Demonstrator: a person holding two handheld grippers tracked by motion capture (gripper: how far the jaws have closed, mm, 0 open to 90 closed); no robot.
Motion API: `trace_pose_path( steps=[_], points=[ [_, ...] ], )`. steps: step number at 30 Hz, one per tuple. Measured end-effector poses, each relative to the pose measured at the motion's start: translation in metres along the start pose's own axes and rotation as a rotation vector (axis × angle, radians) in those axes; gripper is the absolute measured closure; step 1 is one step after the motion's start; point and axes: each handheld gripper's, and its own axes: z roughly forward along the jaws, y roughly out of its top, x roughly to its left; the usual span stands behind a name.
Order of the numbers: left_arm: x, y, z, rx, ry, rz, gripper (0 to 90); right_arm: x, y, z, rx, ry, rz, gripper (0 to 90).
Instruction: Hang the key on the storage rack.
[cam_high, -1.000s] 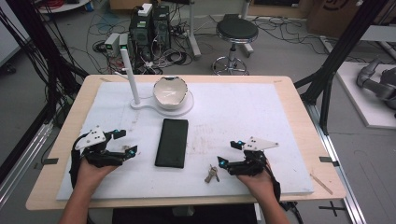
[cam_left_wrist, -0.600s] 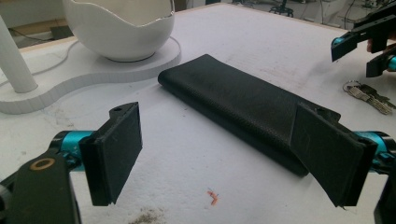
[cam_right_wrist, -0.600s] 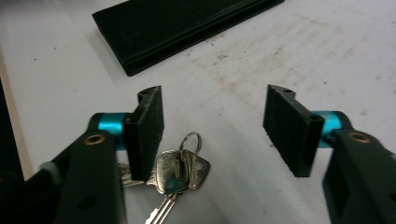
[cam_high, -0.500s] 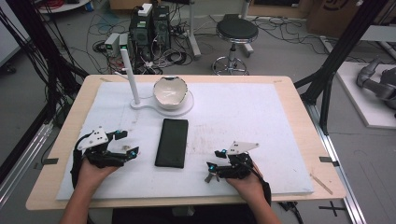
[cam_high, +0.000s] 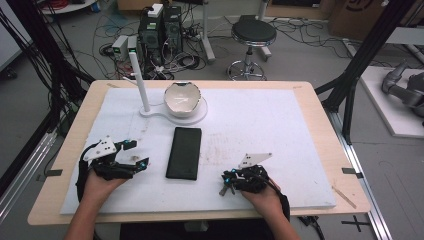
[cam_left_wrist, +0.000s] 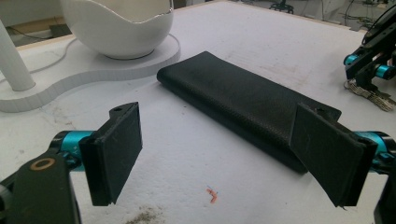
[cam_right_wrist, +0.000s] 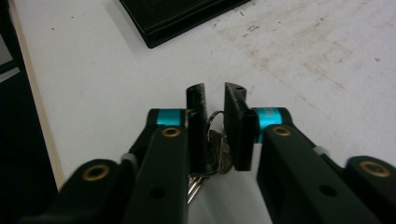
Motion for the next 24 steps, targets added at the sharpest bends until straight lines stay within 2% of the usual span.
trace_pose_path(
  steps=[2, 7, 11, 16, 19, 21, 24],
  points=[
    [0.0, 0.0, 0.0, -0.003, 0.003, 0.002, 17.4, 0.0, 0.001, -0.001, -0.005, 0.002, 0.002, 87.9],
    [0.0, 0.0, 0.0, -0.004, 0.004, 0.002, 17.4, -0.002, 0.0, -0.003, -0.003, -0.003, 0.012, 88.9],
    [0.0, 0.001, -0.001, -0.003, 0.004, 0.003, 17.4, 0.0, 0.002, -0.005, -0.01, -0.005, -0.002, 89.8],
    [0.001, 0.001, -0.002, -0.003, 0.009, 0.005, 17.4, 0.001, 0.011, -0.018, -0.088, 0.007, -0.01, 90.0],
    [0.001, 0.002, -0.003, 0.002, 0.015, 0.009, 17.3, -0.003, 0.016, -0.029, -0.136, 0.018, 0.005, 90.0],
    [0.0, 0.003, -0.005, 0.017, 0.021, 0.031, 17.4, -0.006, 0.021, -0.037, -0.159, 0.004, 0.0, 90.0],
    [-0.001, 0.006, -0.007, 0.017, 0.03, 0.044, 17.4, -0.012, 0.031, -0.049, -0.199, -0.013, 0.001, 90.0]
  ],
)
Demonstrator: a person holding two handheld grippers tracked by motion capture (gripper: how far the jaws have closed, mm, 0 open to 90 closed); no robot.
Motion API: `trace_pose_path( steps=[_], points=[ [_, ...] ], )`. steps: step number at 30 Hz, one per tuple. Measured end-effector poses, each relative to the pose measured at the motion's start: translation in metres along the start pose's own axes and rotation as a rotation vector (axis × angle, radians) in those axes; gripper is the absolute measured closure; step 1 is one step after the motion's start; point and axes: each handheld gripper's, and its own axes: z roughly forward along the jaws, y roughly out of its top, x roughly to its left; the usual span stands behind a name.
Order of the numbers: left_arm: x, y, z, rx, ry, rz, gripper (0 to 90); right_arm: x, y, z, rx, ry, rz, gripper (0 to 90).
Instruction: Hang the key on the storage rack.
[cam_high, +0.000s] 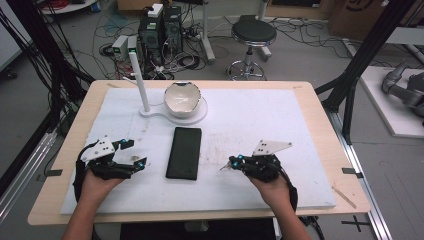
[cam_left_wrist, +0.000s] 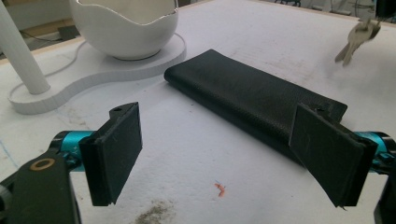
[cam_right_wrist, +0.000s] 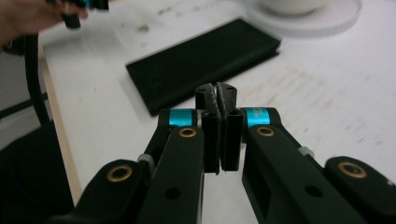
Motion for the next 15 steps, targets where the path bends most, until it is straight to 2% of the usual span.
trace_pose_path(
  steps=[4, 8, 12, 13, 15],
  points=[
    [0.001, 0.0, -0.002, -0.006, 0.003, -0.005, 17.4, -0.007, 0.022, -0.009, -0.035, -0.008, -0.02, 90.0],
    [0.001, 0.0, -0.003, -0.008, 0.002, -0.009, 17.4, -0.011, 0.05, -0.015, -0.044, -0.004, -0.054, 90.0],
    [0.001, 0.0, -0.005, -0.01, 0.002, -0.007, 17.4, -0.019, 0.076, -0.013, -0.038, 0.018, -0.056, 90.0],
    [0.001, 0.0, -0.005, -0.01, 0.002, -0.007, 17.4, -0.019, 0.076, -0.013, -0.038, 0.018, -0.056, 90.0],
    [0.0, 0.0, -0.008, -0.014, 0.007, -0.008, 17.4, -0.022, 0.093, -0.008, -0.031, 0.03, -0.068, 90.0]
  ],
)
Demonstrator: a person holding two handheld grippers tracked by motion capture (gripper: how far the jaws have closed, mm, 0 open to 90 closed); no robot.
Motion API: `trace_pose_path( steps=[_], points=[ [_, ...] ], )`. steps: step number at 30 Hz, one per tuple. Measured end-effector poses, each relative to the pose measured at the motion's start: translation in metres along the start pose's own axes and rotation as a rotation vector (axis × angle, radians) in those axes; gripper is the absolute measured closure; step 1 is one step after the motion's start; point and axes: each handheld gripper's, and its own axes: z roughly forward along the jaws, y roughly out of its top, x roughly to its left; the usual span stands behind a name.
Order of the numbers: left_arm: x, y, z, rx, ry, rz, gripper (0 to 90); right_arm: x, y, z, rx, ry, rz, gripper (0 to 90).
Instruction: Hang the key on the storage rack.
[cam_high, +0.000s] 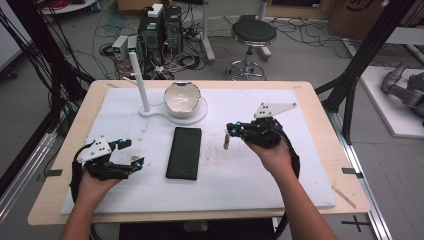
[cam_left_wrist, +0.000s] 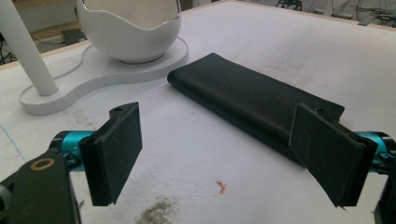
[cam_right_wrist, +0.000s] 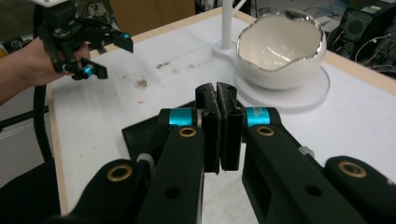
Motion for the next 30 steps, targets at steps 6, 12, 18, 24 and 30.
trace_pose_path(
  steps=[6, 12, 18, 24, 30],
  points=[
    [-0.001, -0.003, -0.003, 0.001, 0.002, -0.007, 17.4, -0.008, 0.027, 0.014, 0.012, 0.021, -0.018, 90.0],
    [-0.003, -0.005, -0.008, 0.003, 0.008, -0.005, 17.4, -0.013, 0.053, 0.031, 0.023, 0.052, -0.028, 90.0],
    [-0.002, -0.006, -0.013, -0.004, 0.019, -0.013, 17.4, -0.014, 0.08, 0.048, 0.015, 0.071, -0.066, 90.0],
    [-0.001, -0.006, -0.016, -0.008, 0.022, -0.014, 17.4, -0.015, 0.113, 0.076, 0.042, 0.09, -0.082, 90.0],
    [-0.001, -0.006, -0.014, -0.006, 0.022, -0.013, 17.3, -0.018, 0.134, 0.093, 0.055, 0.099, -0.093, 90.0]
  ],
)
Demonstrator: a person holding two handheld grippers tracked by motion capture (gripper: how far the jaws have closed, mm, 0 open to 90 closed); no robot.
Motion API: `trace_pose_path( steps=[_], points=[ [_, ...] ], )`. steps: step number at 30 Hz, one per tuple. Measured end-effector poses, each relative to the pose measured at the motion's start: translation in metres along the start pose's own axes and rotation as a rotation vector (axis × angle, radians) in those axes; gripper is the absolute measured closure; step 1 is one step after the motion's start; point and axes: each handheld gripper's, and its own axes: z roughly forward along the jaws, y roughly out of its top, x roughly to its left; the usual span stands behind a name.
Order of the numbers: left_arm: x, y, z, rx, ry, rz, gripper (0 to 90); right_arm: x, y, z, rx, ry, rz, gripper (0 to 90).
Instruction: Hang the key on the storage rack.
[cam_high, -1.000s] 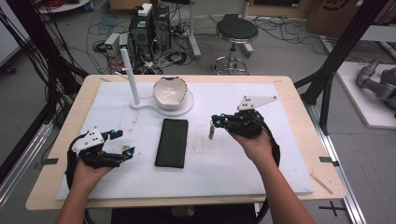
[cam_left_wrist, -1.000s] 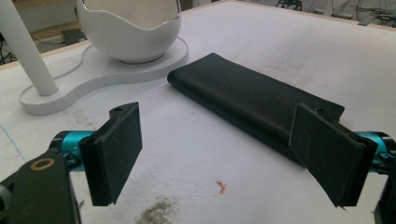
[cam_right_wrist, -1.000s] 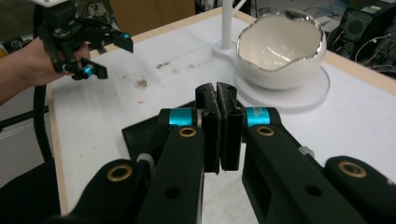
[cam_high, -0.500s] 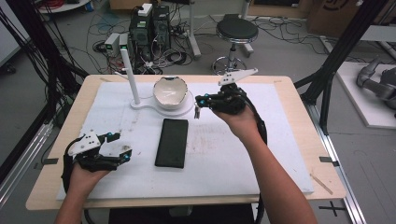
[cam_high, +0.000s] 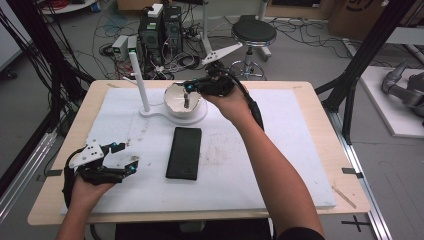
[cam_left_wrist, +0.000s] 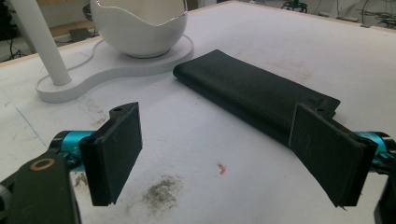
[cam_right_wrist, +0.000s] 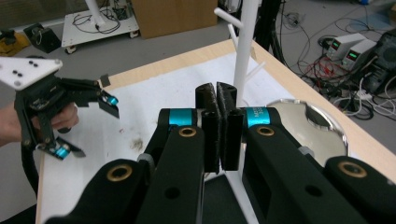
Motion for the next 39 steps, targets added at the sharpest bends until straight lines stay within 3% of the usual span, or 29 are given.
trace_pose_path(
  steps=[6, 12, 18, 21, 26, 39],
  points=[
    [0.004, 0.0, -0.005, -0.012, 0.013, -0.005, 17.4, -0.004, 0.025, 0.021, -0.002, 0.016, -0.039, 90.0],
    [0.007, -0.001, -0.004, -0.015, 0.017, -0.019, 17.4, -0.006, 0.042, 0.04, 0.002, 0.019, -0.036, 90.0],
    [0.003, 0.0, 0.0, -0.015, -0.001, -0.012, 17.4, -0.006, 0.064, 0.072, 0.007, 0.034, -0.047, 90.0],
    [0.003, 0.0, 0.001, -0.017, -0.008, -0.014, 17.4, -0.007, 0.068, 0.086, -0.008, 0.058, -0.023, 90.0],
    [0.002, 0.001, 0.002, -0.013, -0.015, -0.007, 17.4, -0.008, 0.074, 0.108, 0.018, 0.069, -0.004, 90.0],
    [0.001, 0.002, 0.001, -0.012, -0.016, -0.006, 17.4, -0.007, 0.086, 0.147, 0.061, 0.057, -0.02, 90.0]
  ],
)
